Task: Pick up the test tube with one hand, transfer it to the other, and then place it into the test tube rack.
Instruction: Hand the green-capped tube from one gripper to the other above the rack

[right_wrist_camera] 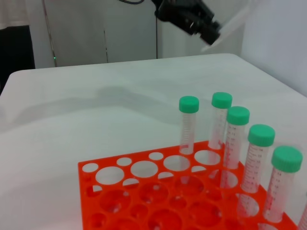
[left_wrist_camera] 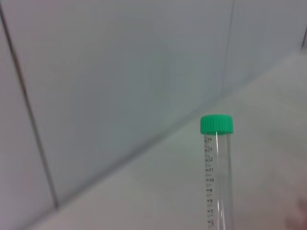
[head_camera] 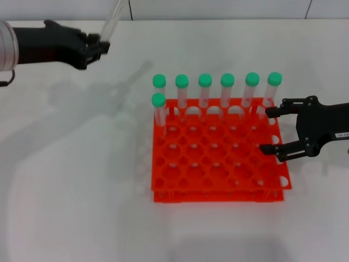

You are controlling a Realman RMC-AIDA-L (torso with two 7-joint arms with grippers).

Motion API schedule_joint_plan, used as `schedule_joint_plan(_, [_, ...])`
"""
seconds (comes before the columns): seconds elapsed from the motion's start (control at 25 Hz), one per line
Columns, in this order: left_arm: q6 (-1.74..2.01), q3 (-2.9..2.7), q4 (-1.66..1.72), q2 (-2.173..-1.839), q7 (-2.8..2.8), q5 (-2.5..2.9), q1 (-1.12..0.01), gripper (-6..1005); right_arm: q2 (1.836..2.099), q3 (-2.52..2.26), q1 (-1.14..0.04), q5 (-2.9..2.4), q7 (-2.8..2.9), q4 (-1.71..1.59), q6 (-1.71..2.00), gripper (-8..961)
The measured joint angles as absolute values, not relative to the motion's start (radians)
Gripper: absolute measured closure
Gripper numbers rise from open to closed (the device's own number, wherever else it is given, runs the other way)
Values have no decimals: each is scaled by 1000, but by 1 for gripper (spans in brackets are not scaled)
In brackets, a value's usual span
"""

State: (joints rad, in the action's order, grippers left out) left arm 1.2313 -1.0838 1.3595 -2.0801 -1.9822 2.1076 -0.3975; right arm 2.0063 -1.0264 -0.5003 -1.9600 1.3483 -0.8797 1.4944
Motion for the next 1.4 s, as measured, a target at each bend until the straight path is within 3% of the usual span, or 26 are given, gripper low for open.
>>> schedule_joint_plan(0.2, [1220,-1071,1185,-2071,-1671,1797,-381,788,2009,-1026,-494,-1942,1346,-879,1492,100])
schedule_joint_plan(0.4, [1381,-1018,964,-2050,-1438,1687,-460,785,2009,-1027,-488,-1921,1340,-879,1491,100])
schedule_joint_plan(0.72, [1539,-993,667,-1969,-1332,1705,-644,780,2009,-1026,-481,-1880,1320,-877,1489,100])
schedule_joint_plan(1.12, [1553,-994,597,-1973,-1331,1824,-745,773,2000,-995,-474,-1878,1318,-880,1499,100])
schedule_joint_plan(1.4, [1540,-989,594,-1983,-1307,1824,-747,769,1957,-884,-489,-1878,1372,-886,1638,100])
